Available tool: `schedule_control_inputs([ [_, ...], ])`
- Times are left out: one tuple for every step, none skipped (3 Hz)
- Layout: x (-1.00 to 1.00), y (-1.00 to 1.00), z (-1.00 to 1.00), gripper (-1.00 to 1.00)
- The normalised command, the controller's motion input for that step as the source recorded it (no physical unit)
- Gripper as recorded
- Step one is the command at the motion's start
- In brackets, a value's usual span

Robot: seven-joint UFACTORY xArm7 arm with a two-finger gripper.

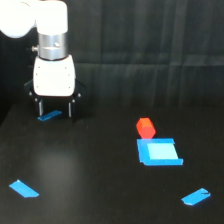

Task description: Pick up the red object from the table

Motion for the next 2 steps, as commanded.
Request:
schedule_control_inputs([
  [0.83,-0.69,0.00,1.00],
  [0.97,-0.23,-0.03,0.96],
])
